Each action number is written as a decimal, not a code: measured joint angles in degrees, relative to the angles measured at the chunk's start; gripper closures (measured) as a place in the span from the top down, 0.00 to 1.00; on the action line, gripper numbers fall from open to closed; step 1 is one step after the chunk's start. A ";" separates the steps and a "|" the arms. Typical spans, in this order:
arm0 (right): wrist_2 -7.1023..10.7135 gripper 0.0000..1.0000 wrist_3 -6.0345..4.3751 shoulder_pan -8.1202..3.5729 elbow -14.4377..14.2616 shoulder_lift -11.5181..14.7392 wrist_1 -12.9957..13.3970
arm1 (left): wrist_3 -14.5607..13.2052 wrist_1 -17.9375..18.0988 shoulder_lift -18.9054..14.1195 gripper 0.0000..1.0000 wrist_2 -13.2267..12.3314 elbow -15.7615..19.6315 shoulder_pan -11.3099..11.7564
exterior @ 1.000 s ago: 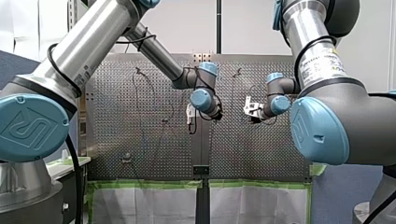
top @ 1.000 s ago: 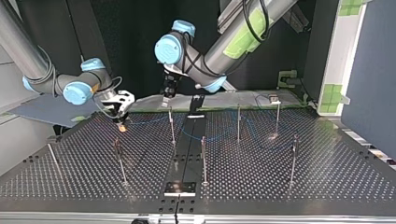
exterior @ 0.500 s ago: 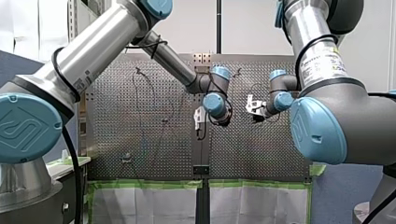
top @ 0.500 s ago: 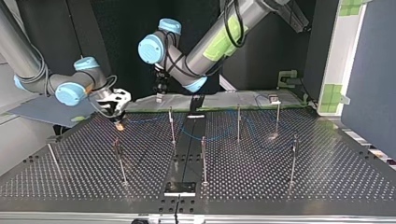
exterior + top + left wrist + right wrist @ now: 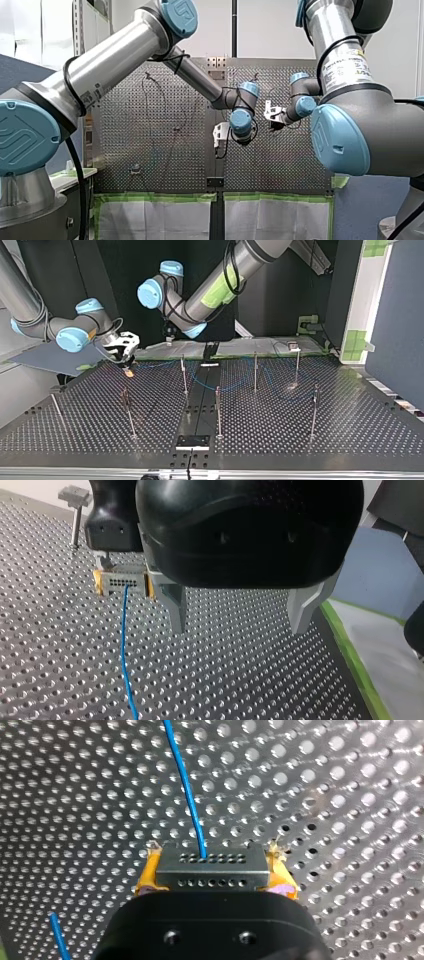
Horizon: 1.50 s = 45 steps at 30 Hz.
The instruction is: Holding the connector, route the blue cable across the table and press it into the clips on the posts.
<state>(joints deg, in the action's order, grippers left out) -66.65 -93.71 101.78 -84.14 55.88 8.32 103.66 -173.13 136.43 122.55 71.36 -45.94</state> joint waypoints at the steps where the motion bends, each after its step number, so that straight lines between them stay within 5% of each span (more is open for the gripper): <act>1: 0.12 0.00 0.16 -0.01 -0.22 0.09 -0.14 | 0.02 0.04 0.60 1.00 0.39 -0.58 -0.01; 22: 0.19 0.00 0.08 -0.22 -1.68 1.26 -0.46 | 0.33 5.52 3.94 1.00 6.36 -11.35 -1.12; 45: 0.44 0.00 -0.07 -0.38 -1.66 1.25 -0.24 | 1.72 5.20 12.96 1.00 8.13 -22.66 1.64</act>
<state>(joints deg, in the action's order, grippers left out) -66.20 -93.79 101.40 -85.80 57.13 8.09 105.38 -167.93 149.39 130.68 48.71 -44.30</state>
